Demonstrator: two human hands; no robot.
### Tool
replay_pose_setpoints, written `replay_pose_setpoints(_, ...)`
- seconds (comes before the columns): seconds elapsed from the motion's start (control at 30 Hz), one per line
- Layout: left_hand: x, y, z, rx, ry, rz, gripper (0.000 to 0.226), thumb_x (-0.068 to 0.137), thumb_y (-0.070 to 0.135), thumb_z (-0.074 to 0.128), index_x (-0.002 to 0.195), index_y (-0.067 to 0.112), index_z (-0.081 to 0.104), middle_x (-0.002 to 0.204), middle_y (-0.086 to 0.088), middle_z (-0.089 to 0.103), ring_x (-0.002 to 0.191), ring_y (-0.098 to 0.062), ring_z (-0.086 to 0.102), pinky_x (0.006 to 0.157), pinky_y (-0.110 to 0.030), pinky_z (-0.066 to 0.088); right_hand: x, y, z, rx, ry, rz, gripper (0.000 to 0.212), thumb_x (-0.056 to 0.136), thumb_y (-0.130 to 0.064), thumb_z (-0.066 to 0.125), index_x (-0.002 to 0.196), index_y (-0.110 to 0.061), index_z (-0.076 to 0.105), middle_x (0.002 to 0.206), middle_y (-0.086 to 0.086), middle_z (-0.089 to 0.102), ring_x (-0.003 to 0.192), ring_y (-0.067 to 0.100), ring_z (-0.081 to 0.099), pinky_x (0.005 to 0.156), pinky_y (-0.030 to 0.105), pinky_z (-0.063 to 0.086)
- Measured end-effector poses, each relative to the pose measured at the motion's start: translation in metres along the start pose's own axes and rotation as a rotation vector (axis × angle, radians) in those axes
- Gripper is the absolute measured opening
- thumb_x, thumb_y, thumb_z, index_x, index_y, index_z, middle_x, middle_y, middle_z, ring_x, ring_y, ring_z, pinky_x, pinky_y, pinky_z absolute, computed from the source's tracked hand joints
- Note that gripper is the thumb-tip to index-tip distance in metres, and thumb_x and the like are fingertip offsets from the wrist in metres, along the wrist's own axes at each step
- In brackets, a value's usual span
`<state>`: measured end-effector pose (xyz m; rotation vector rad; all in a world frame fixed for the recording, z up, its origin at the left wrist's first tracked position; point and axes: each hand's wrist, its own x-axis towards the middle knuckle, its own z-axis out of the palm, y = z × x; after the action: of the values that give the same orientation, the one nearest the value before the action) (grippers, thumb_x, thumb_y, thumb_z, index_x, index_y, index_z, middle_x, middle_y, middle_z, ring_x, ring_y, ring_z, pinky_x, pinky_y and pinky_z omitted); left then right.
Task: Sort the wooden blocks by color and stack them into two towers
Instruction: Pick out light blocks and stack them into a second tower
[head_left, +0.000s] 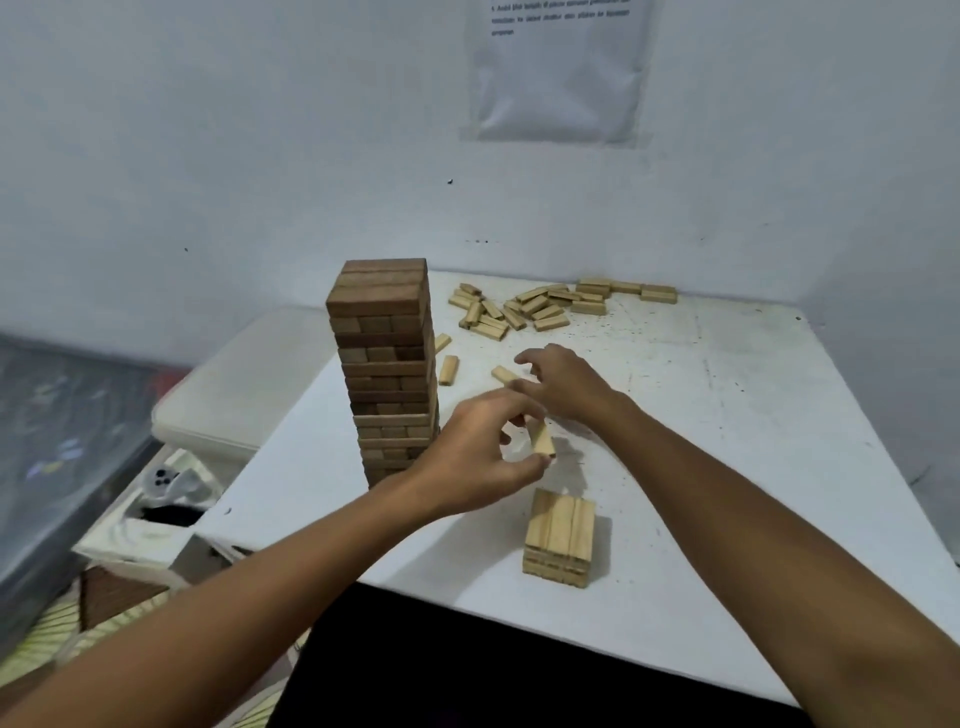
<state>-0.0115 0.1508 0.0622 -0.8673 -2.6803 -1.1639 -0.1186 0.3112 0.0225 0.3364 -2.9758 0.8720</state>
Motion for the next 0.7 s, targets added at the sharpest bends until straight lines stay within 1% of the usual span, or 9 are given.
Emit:
replay_pose_setpoints(0.03,-0.001,0.0,0.0,-0.001,0.004,-0.006,0.041,0.08,0.023,0.077,0.117,0.012,0.064,0.115,0.002,0.062,0.098,-0.004,0.056,0.077,-0.018,0.051,0.002,-0.003,0.004,-0.046,0.003,0.004,0.049,0.09,-0.04,0.064,0.132,-0.015,0.058,0.122,0.008,0.061,0.102,0.023,0.061,0.082,0.033,0.047)
replay_pose_setpoints(0.07,-0.001,-0.001,0.0,-0.003,0.008,-0.007,0.04,0.08,0.023,0.077,0.117,0.012,0.064,0.115,0.001,0.062,0.097,-0.004,0.056,0.077,-0.017,0.051,0.003,-0.005,0.008,-0.1,0.008,0.003,0.044,0.091,-0.038,0.063,0.128,-0.015,0.06,0.121,0.008,0.06,0.1,0.025,0.061,0.08,0.033,0.047)
replay_pose_setpoints(0.13,-0.003,-0.003,0.0,-0.013,0.016,-0.009,0.04,0.081,0.023,0.076,0.118,0.013,0.063,0.115,0.001,0.062,0.097,-0.003,0.055,0.076,-0.017,0.052,0.004,-0.008,0.016,-0.165,0.051,-0.003,0.031,0.092,-0.032,0.061,0.116,-0.013,0.066,0.112,0.008,0.059,0.086,0.023,0.059,0.074,0.033,0.048)
replay_pose_setpoints(0.23,-0.006,-0.006,0.0,-0.016,0.015,-0.015,0.04,0.081,0.024,0.076,0.118,0.013,0.063,0.116,0.002,0.061,0.098,-0.002,0.054,0.076,-0.016,0.051,0.0,-0.01,0.018,-0.123,0.101,0.029,0.022,0.093,-0.03,0.061,0.101,-0.01,0.068,0.101,0.007,0.06,0.08,0.02,0.056,0.07,0.033,0.047)
replay_pose_setpoints(0.37,-0.004,-0.005,0.002,-0.029,-0.019,-0.013,0.039,0.081,0.022,0.075,0.118,0.013,0.064,0.115,0.002,0.062,0.101,-0.005,0.055,0.079,-0.019,0.052,-0.017,-0.002,0.006,-0.004,0.089,0.127,0.023,0.092,-0.033,0.06,0.095,-0.011,0.066,0.09,0.005,0.065,0.079,0.021,0.06,0.072,0.04,0.052)
replay_pose_setpoints(0.47,0.003,0.0,0.007,-0.02,-0.062,0.001,0.041,0.08,0.02,0.074,0.119,0.014,0.063,0.115,0.002,0.062,0.102,-0.006,0.054,0.081,-0.019,0.051,-0.041,0.014,-0.013,0.071,0.139,0.211,0.017,0.088,-0.032,0.063,0.089,-0.015,0.065,0.085,0.001,0.064,0.076,0.018,0.059,0.066,0.034,0.048)
replay_pose_setpoints(0.53,0.012,0.006,0.014,-0.005,-0.11,0.012,0.045,0.079,0.02,0.074,0.122,0.015,0.061,0.116,0.002,0.062,0.103,-0.007,0.055,0.083,-0.023,0.051,-0.068,0.026,-0.028,0.12,0.189,0.268,0.021,0.085,-0.036,0.066,0.08,-0.015,0.062,0.077,-0.001,0.061,0.07,0.017,0.056,0.061,0.031,0.042)
replay_pose_setpoints(0.6,0.022,0.012,0.022,0.003,-0.16,0.019,0.05,0.078,0.019,0.075,0.125,0.016,0.059,0.118,0.003,0.062,0.104,-0.008,0.055,0.084,-0.025,0.05,-0.098,0.035,-0.041,0.14,0.236,0.341,0.025,0.082,-0.037,0.067,0.074,-0.014,0.061,0.072,-0.001,0.059,0.068,0.018,0.055,0.06,0.03,0.04)
replay_pose_setpoints(0.7,0.036,0.025,0.036,0.035,-0.261,0.043,0.056,0.076,0.017,0.078,0.128,0.017,0.057,0.121,0.005,0.06,0.104,-0.009,0.055,0.076,-0.013,0.042,-0.144,0.044,-0.052,0.113,0.291,0.469,0.027,0.082,-0.038,0.066,0.076,-0.012,0.063,0.074,-0.001,0.061,0.07,0.019,0.057,0.059,0.029,0.039)
